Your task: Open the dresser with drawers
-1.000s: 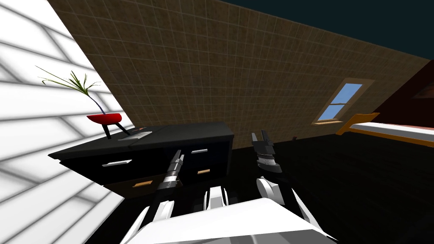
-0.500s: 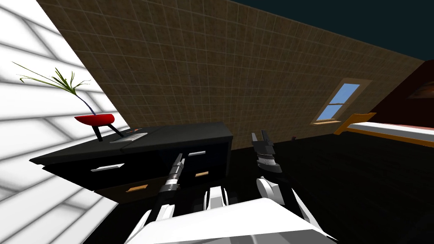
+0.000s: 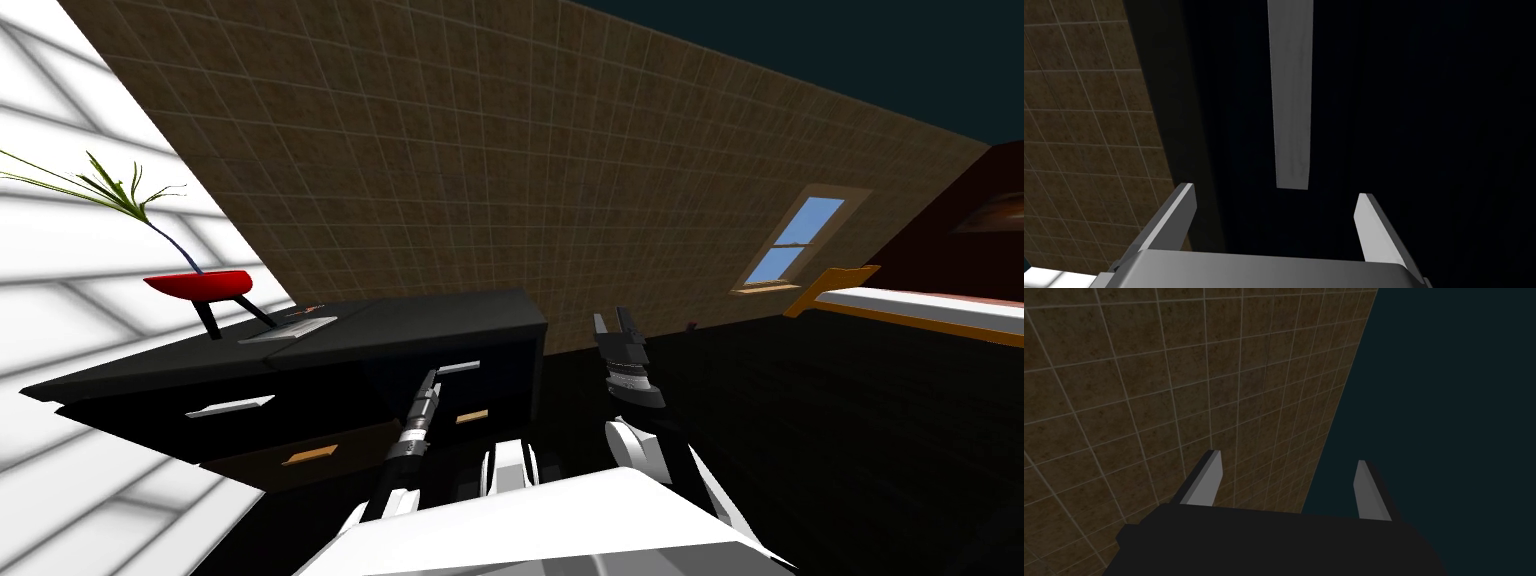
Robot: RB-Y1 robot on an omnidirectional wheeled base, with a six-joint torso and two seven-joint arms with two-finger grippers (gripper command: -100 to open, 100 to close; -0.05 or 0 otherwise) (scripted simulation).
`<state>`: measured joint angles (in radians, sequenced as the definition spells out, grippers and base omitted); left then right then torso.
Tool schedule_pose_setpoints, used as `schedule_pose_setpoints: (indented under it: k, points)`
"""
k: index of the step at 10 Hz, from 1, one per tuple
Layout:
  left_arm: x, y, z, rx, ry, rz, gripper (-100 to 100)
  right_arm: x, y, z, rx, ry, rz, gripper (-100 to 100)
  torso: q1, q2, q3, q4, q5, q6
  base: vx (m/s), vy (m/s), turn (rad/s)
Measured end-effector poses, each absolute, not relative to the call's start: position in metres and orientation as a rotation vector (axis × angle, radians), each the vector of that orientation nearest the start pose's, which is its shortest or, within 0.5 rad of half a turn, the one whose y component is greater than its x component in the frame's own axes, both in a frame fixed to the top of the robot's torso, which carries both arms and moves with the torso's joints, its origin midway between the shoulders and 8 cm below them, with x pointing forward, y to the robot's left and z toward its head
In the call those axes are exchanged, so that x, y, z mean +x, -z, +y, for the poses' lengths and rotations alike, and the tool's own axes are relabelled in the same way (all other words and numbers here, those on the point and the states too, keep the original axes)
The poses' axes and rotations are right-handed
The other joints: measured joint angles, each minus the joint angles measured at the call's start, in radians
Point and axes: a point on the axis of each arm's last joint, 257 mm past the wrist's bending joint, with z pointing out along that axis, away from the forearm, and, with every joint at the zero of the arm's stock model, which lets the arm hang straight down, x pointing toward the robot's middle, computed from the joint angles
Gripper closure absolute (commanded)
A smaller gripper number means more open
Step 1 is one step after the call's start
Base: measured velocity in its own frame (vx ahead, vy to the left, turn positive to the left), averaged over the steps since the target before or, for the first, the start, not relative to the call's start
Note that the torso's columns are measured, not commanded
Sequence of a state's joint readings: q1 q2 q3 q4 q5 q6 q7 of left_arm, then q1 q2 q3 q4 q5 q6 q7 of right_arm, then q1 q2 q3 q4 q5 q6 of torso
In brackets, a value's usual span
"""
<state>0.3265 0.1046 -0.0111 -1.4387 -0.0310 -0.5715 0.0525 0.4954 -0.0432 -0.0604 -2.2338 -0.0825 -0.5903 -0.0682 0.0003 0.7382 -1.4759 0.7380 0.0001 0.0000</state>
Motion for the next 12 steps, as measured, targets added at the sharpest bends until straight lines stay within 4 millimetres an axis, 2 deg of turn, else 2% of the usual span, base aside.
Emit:
schedule_pose_setpoints:
  k: [4, 6, 7, 12]
  points:
    - [0.415, 0.318, 0.265, -1.158, 1.185, 1.114, -100, 0.333, -0.025, -0.305, 0.654, -1.369, 0.539, 0, 0.0, 0.0, 0.0, 0.0, 0.0, 0.0, 0.018, -0.015, -0.006]
    - [0.418, 0.314, 0.266, -1.157, 1.186, 1.111, -100, 0.333, -0.025, -0.305, 0.654, -1.368, 0.539, 0, 0.001, -0.002, -0.001, 0.0, 0.0, 0.0, 0.035, 0.003, -0.008]
    - [0.419, 0.314, 0.266, -1.158, 1.185, 1.112, 100, 0.333, -0.025, -0.305, 0.654, -1.368, 0.539, 0, 0.0, -0.001, 0.0, 0.0, 0.0, 0.0, 0.0, 0.0, 0.0]
    - [0.412, 0.309, 0.265, -1.154, 1.19, 1.114, 100, 0.333, -0.025, -0.305, 0.654, -1.369, 0.539, 0, 0.0, 0.0, 0.0, 0.0, 0.0, 0.0, -0.163, -0.012, 0.011]
